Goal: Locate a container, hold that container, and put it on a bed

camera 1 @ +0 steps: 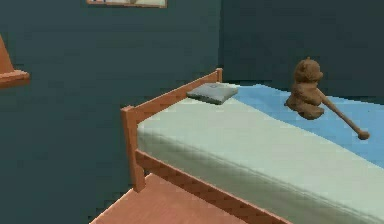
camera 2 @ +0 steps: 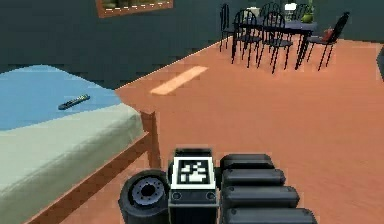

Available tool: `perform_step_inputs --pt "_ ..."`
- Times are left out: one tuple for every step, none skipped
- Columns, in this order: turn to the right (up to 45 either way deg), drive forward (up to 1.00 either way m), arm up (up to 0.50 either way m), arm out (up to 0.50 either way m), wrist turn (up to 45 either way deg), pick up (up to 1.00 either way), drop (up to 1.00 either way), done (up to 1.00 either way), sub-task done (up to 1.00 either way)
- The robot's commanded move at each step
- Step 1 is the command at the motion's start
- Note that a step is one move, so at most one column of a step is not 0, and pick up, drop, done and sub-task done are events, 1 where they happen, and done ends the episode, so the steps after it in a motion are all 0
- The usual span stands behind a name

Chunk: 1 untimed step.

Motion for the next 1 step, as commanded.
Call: perform_step_inputs --pt "0.0 0.45 0.0 0.0 0.0 0.0 0.0 0.0 0.0"
